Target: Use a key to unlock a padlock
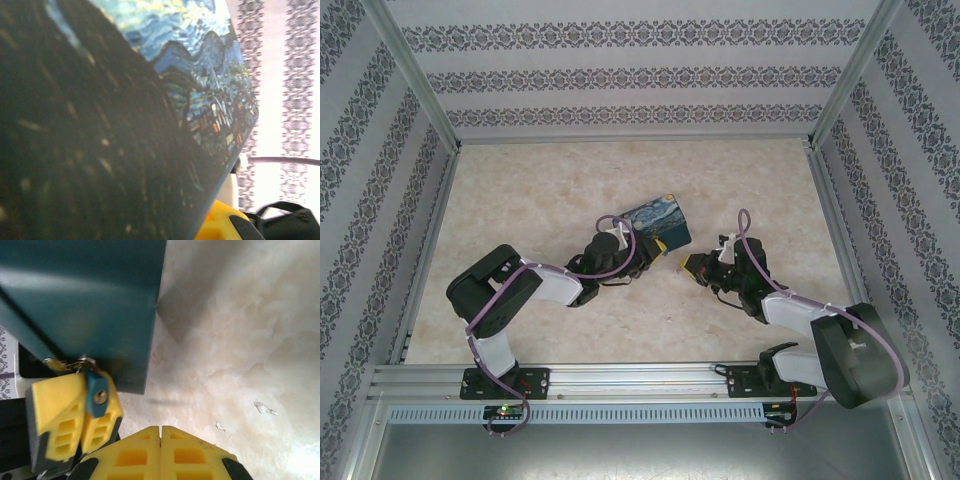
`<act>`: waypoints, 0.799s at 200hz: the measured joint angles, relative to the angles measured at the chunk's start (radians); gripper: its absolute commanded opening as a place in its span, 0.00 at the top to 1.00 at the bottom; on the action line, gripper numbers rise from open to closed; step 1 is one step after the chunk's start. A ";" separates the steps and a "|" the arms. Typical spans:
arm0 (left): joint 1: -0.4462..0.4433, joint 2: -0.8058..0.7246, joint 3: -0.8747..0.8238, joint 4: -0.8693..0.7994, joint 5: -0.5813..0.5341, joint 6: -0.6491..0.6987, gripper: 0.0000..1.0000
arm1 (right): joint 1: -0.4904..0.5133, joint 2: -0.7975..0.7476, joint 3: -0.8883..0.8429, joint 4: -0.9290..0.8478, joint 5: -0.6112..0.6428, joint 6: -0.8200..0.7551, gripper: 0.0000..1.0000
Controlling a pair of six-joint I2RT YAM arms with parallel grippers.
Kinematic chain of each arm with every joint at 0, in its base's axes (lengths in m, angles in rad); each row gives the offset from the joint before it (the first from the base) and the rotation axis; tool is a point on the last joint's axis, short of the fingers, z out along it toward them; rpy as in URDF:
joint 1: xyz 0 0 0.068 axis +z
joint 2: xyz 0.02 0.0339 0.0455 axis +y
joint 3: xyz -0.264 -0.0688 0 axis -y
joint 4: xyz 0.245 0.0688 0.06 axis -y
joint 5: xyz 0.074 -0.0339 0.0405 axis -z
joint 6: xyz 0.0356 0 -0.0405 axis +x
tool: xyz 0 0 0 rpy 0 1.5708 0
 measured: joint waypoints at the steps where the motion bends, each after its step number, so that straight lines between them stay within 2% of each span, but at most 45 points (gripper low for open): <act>1: 0.000 0.000 0.002 -0.009 0.000 0.005 1.00 | 0.000 -0.002 -0.001 -0.001 0.001 0.000 1.00; 46: 0.000 0.000 0.048 -0.264 -0.021 0.200 1.00 | 0.000 -0.062 -0.008 -0.016 0.009 0.016 1.00; 83: 0.000 0.000 0.063 -0.394 -0.036 0.309 1.00 | 0.003 -0.069 -0.008 -0.019 0.031 0.026 1.00; 113: 0.000 0.010 0.087 -0.442 -0.037 0.375 0.82 | 0.031 -0.074 -0.008 -0.025 0.064 0.031 1.00; 145: 0.000 0.023 0.095 -0.469 -0.041 0.413 0.49 | 0.074 -0.083 -0.008 -0.027 0.115 0.050 1.00; 160: 0.000 0.016 0.097 -0.469 -0.033 0.422 0.40 | 0.091 -0.093 -0.008 -0.036 0.141 0.058 1.00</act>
